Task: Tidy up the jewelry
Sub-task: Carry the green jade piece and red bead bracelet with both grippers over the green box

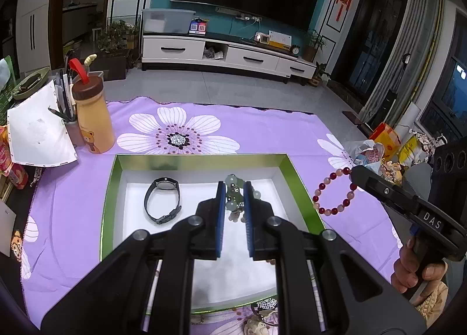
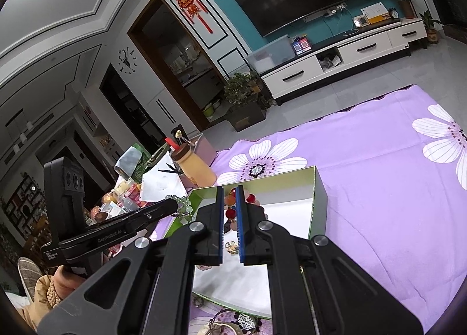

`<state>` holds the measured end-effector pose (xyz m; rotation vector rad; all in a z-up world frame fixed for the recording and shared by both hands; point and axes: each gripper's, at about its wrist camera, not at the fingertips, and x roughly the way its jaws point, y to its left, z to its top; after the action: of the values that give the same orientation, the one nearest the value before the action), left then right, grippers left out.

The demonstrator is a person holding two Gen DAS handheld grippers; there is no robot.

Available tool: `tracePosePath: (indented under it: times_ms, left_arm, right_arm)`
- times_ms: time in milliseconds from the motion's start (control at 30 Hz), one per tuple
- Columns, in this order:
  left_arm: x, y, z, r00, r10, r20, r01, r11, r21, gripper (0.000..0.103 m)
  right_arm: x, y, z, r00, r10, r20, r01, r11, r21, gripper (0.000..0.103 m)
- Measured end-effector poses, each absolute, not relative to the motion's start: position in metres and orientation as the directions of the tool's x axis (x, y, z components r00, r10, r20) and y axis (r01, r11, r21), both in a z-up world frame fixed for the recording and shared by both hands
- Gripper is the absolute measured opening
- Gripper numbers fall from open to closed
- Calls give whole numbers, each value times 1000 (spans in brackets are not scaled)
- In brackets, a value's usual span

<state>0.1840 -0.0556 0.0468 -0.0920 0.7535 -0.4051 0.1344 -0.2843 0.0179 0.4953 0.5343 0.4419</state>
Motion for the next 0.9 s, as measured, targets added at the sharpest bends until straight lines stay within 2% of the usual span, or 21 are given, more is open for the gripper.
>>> tracePosePath:
  times_ms: [900]
  left_arm:
    - [219,-70,-13,554,-343,-759,294,933,-206,12]
  right_arm:
    - [167,-262,-11,734,445,-512,-200,863,463,7]
